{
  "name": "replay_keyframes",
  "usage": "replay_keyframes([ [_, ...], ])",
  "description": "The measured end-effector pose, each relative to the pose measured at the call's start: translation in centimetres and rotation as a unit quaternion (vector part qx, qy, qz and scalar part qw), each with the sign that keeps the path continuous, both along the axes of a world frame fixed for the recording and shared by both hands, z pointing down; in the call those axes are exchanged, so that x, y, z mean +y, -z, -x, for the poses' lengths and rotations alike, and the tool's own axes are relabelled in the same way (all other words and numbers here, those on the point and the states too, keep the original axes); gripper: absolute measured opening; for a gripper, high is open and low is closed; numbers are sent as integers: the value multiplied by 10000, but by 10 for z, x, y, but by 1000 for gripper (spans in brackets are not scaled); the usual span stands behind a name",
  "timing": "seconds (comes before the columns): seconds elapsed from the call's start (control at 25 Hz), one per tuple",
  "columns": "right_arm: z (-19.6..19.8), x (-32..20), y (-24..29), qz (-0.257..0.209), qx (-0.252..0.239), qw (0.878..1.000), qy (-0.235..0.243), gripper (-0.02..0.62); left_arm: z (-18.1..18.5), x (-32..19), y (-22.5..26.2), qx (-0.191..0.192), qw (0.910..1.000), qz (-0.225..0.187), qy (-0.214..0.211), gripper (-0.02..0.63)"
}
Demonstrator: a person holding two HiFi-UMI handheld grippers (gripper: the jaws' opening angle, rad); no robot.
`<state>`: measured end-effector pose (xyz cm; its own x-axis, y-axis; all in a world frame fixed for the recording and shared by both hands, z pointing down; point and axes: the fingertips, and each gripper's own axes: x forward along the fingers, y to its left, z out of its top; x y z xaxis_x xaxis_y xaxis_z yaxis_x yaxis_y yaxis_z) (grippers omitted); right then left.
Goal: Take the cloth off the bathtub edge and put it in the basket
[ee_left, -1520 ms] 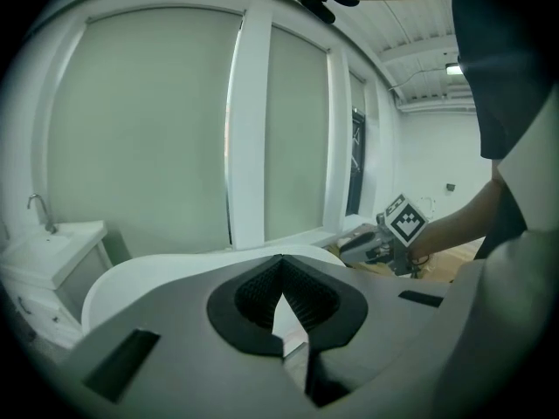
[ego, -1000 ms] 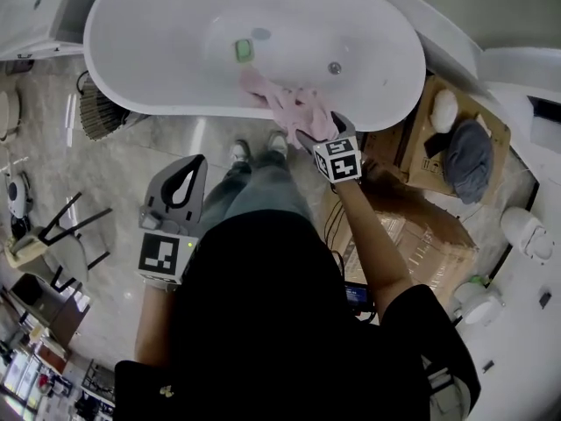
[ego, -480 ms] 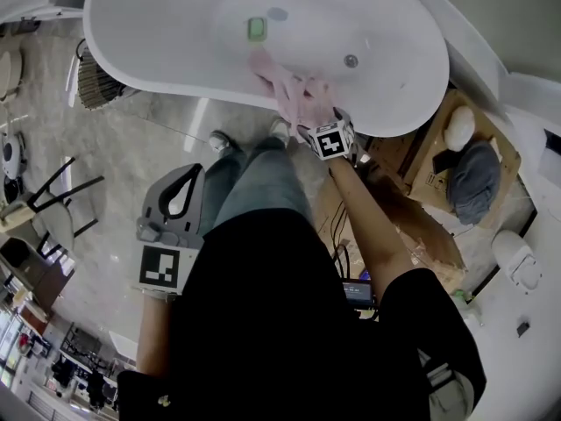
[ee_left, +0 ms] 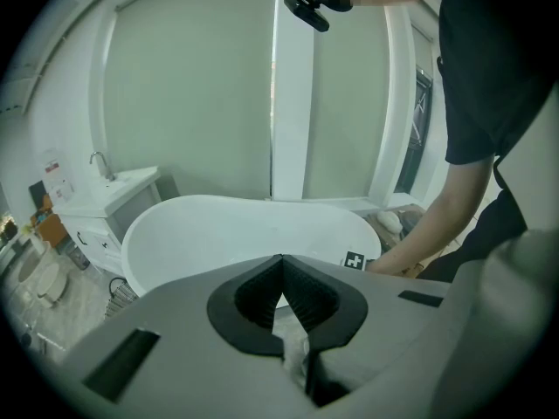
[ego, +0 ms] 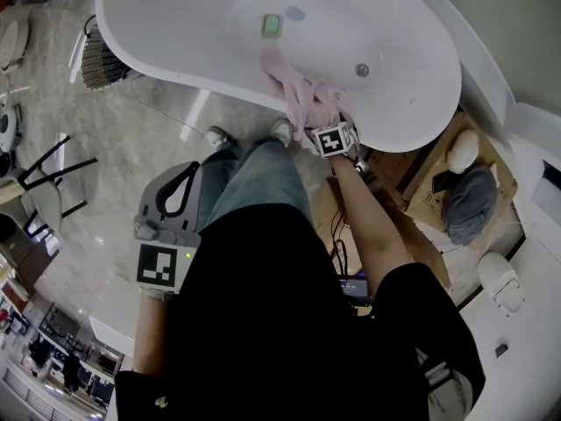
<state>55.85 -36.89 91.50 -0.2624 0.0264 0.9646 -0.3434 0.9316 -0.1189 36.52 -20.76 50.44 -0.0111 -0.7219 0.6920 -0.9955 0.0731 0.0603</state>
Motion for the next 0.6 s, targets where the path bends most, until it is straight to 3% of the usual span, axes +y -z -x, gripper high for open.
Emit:
replay_keyframes([
  [0.12,-3,-2,2,40,145,9999,14,443,3,0,0,6,10000,-36,34,11],
  [0.48,-4,-1,18,49,403,9982,437,321,10,1,8,21,9999,-131,79,11],
  [0.56,-4,-1,29,9,395,9983,424,229,9,1,11,42,9998,-167,79,11],
  [0.6,-4,1,33,37,349,9989,302,130,9,2,12,52,9998,-189,78,11],
])
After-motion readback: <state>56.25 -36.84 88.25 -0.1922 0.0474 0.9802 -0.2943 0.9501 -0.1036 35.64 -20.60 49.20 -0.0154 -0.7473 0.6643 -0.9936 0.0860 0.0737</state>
